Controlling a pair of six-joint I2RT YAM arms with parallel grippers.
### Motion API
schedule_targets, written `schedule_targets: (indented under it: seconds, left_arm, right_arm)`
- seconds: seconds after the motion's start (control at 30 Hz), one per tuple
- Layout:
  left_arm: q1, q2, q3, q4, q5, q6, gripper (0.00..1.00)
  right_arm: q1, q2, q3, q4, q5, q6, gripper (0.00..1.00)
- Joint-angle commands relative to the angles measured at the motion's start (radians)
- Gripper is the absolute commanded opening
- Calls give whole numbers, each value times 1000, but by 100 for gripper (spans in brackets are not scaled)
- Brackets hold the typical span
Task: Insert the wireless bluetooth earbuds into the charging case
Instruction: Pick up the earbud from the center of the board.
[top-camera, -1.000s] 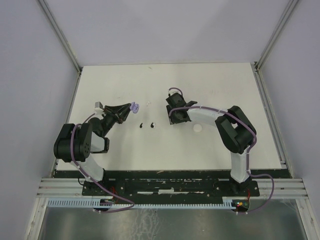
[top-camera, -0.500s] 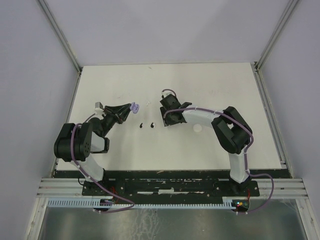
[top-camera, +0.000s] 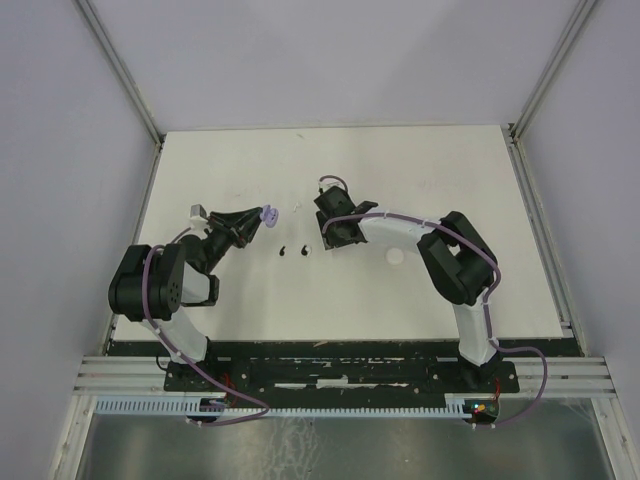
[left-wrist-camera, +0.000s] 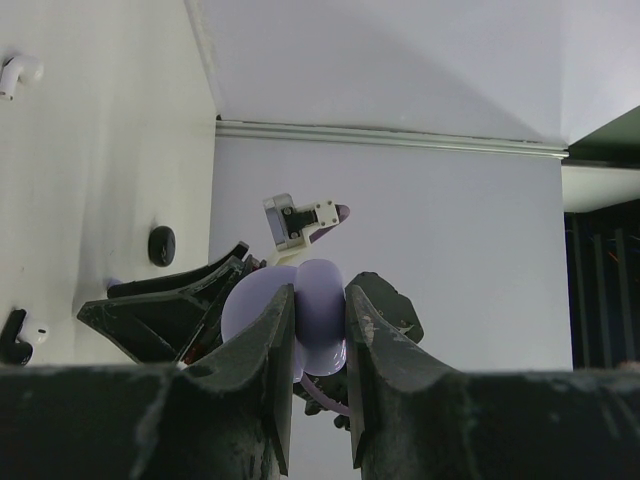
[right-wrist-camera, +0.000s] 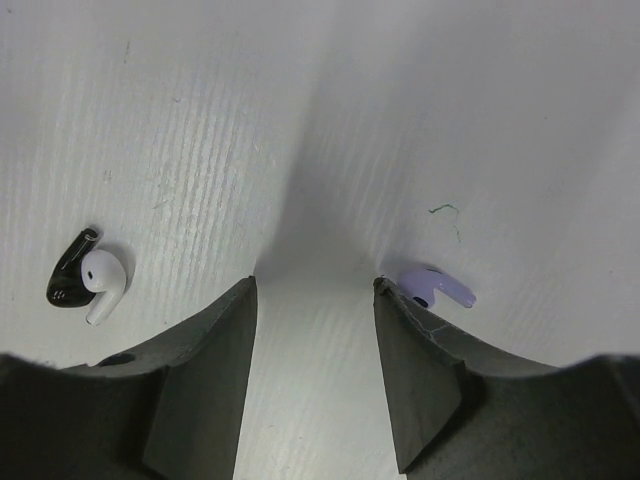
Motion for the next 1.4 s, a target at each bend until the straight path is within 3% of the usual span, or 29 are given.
schedule_targets:
  seconds: [0.0, 0.6, 0.9, 1.37]
  left_arm:
    - [-4, 7, 22, 120, 0, 14, 3]
    - [-4, 11, 24, 118, -2, 17, 3]
    - [-20, 32, 54, 99, 19, 38, 3]
    - [-94, 73, 111, 96, 23, 42, 3]
  right_arm:
    - [1, 1, 46, -17, 56, -8, 58]
    - [-45, 36, 75, 3, 45, -39, 59]
    - [-42, -97, -17, 145, 39, -133, 59]
    - [-59, -98, 38, -59, 154, -152, 57]
